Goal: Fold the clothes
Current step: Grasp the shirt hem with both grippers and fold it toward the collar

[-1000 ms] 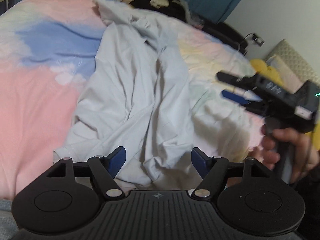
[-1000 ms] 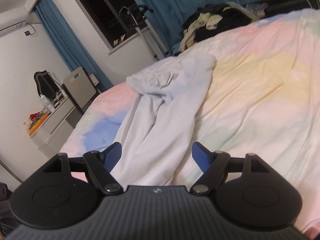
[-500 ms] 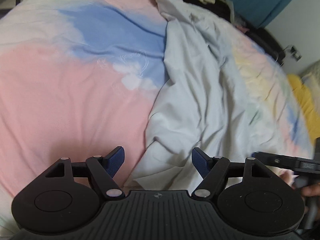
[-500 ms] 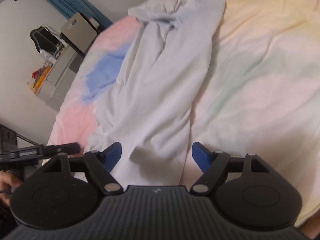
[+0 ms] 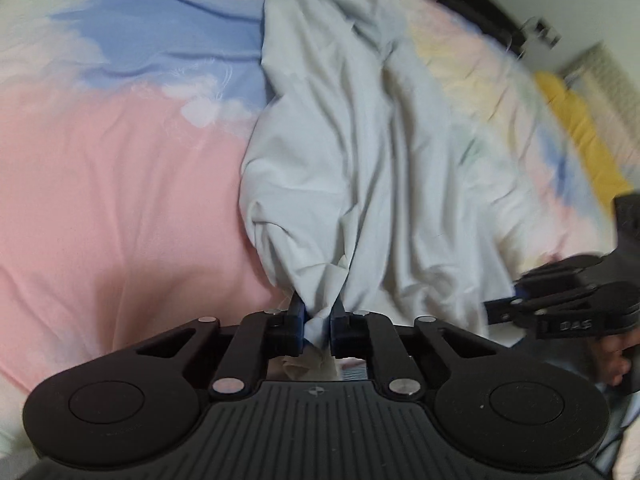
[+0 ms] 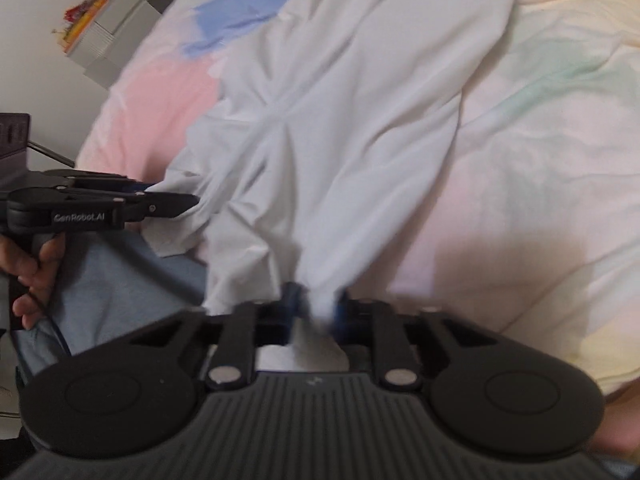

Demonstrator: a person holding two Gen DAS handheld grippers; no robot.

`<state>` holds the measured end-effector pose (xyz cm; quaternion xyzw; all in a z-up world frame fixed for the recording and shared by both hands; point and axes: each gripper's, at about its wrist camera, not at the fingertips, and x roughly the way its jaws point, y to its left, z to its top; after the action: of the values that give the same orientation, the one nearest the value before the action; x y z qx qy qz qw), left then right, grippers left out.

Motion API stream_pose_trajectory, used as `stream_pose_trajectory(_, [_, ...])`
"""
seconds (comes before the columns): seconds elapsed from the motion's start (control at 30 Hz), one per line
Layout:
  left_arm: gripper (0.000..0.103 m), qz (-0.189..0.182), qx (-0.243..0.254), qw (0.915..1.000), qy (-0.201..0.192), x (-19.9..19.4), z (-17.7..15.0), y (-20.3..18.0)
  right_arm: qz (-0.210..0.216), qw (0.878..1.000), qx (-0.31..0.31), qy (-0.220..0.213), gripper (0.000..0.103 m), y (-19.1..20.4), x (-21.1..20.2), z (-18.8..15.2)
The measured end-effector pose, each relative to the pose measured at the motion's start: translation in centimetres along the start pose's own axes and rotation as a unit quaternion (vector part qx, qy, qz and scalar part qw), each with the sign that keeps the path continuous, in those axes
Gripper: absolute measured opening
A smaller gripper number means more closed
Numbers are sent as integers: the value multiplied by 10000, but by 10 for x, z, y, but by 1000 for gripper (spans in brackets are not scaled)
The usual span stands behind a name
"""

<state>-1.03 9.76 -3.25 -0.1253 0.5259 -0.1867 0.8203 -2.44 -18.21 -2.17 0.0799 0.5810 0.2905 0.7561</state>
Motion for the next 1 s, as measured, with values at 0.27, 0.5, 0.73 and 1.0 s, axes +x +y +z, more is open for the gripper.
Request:
stream_pose_trajectory(0.27, [7, -1051, -823, 9810, -1409, -109, -7, 7, 407, 9883, 595, -1342, 7, -21, -91, -13])
stream_pose_trajectory(0.5, [7, -1477, -957, 9678, -1797, -154, -39, -17, 625, 9697, 573, -2290, 7, -5, -168, -32])
stream_pose_trajectory(0.73, [7, -1801, -853, 9611, -1911, -188, -89, -36, 701, 9692, 615, -2278, 7, 8, -187, -91])
stream_pose_trajectory(1.0, [7, -2009, -844, 9614, -1677, -174, -84, -27, 1045, 9561, 1131, -2493, 7, 3, -198, -125])
